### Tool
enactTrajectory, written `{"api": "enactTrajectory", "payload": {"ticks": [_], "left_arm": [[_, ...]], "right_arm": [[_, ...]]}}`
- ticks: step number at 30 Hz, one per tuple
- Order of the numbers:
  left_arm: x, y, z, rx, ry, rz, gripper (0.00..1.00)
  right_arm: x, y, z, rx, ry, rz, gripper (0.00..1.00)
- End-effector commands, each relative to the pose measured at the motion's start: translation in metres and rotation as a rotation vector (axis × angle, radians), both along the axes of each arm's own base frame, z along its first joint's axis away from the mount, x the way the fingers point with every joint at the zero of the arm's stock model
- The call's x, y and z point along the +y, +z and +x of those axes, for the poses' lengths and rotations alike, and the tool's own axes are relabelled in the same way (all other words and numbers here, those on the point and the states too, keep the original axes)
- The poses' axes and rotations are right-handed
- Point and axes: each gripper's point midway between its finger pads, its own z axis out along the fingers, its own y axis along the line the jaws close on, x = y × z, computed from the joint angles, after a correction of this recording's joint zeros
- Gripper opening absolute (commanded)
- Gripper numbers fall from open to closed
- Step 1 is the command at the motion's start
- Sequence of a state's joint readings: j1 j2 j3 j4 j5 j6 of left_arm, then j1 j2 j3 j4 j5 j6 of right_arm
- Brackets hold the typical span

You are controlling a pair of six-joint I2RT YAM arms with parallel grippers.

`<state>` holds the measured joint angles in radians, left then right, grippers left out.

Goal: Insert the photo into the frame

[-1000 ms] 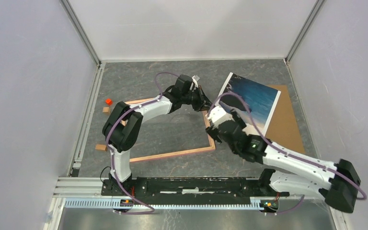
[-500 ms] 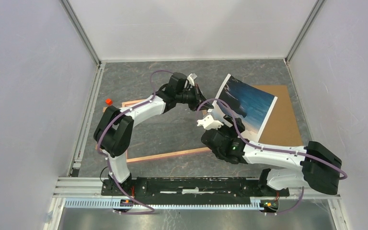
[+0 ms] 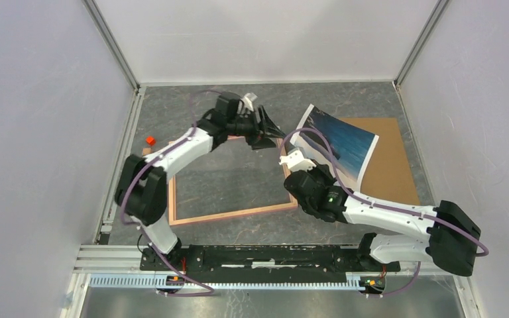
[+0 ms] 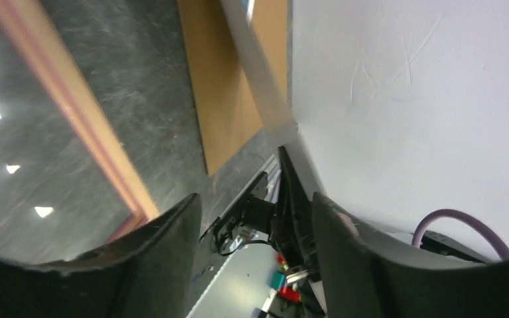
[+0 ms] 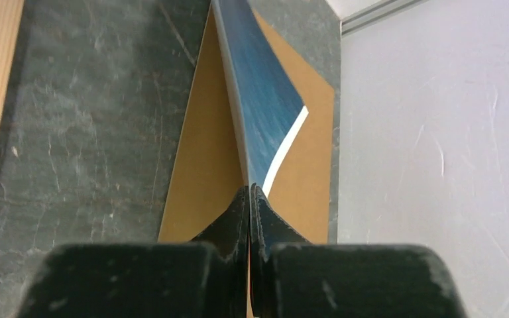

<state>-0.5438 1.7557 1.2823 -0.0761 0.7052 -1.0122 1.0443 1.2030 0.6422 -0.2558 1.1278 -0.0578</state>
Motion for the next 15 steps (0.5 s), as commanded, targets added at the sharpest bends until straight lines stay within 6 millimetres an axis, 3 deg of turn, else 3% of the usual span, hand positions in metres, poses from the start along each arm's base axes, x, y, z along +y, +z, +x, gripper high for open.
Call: {"api": "enactTrajectory", "payload": {"ticks": [1,2,5,8,11,13,15], "left_arm": [[0.080,0.109,0.012,-0.409,0.155,0.140,0.77],[0.099,0.122,0.010,-0.465,0.203,0.203,0.80],[0.165,0.197,-0.011,-0.723,0.437,0.331,0.88],[0.228,0.262,-0.050,-0.949,0.692,0.346,0.96],[0.262,0.322,-0.103,-1.195,0.816,0.228,1.00],[0.277,0.353,-0.135,-1.291,0.855,0.161,1.00],[0.289,0.376,-0.163,-1.356,0.885,0.108,1.00]], "right_arm": [[0.008,0.063,0.012,-0.106,-0.028,0.108,0.00],[0.013,0.072,0.014,-0.108,-0.015,0.130,0.00],[0.042,0.098,0.022,-0.087,0.071,0.230,0.00],[0.110,0.127,0.024,0.030,0.282,0.428,0.00],[0.197,0.185,0.002,0.152,0.585,0.748,0.00],[0.242,0.231,-0.024,0.223,0.775,0.959,0.00],[0.272,0.266,-0.046,0.287,0.930,1.110,0.00]]}}
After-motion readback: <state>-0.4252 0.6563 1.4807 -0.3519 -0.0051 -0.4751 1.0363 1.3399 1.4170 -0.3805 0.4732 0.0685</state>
